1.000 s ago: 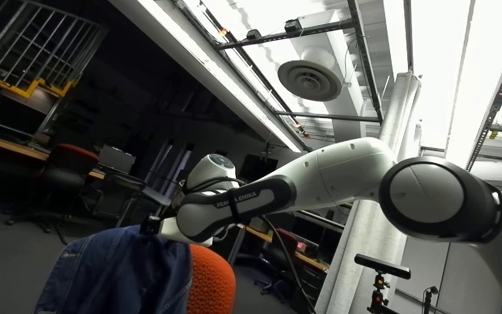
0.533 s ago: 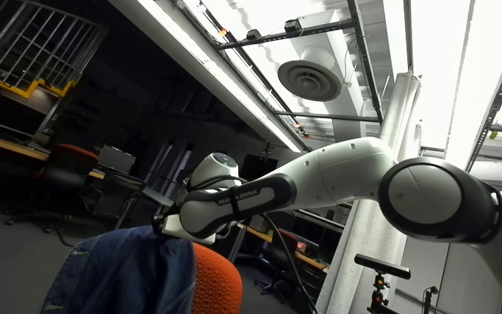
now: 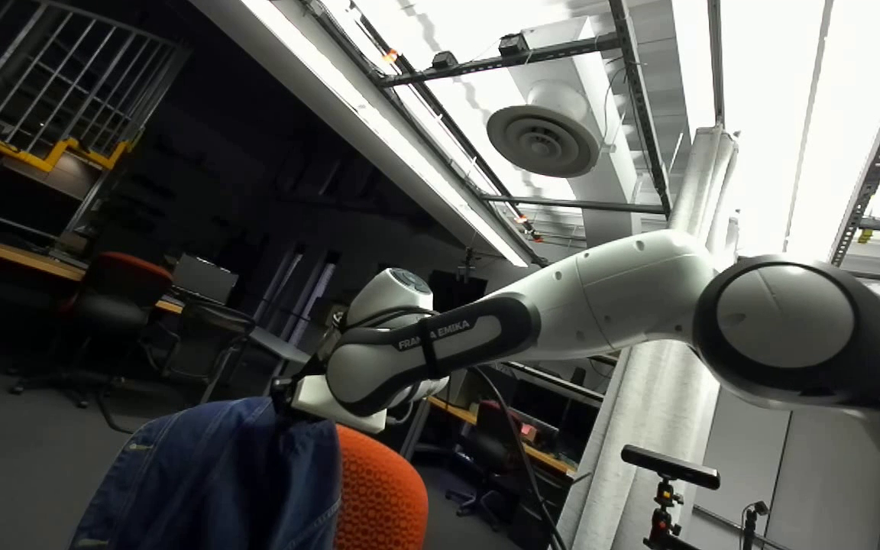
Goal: Remove the jacket from the top rall and place it on the seat
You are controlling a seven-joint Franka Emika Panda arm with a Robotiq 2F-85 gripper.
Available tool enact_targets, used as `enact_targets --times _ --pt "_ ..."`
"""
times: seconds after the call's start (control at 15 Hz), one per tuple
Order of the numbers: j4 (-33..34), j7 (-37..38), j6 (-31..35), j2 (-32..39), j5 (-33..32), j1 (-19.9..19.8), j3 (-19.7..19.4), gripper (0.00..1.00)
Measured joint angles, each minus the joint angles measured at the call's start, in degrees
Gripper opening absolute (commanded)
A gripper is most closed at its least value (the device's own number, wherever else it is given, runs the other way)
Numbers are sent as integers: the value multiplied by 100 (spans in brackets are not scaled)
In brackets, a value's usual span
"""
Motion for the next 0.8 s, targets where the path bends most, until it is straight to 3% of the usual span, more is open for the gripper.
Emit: enact_targets --times 0.27,0.53,0.8 --pt "-1164 -652 220 -837 389 -40 483 1" --pt "-2465 -1393 -59 -1666 1075 -181 1075 1" --pt "-3760 -1583 -530 -2369 1269 -253 1188 1"
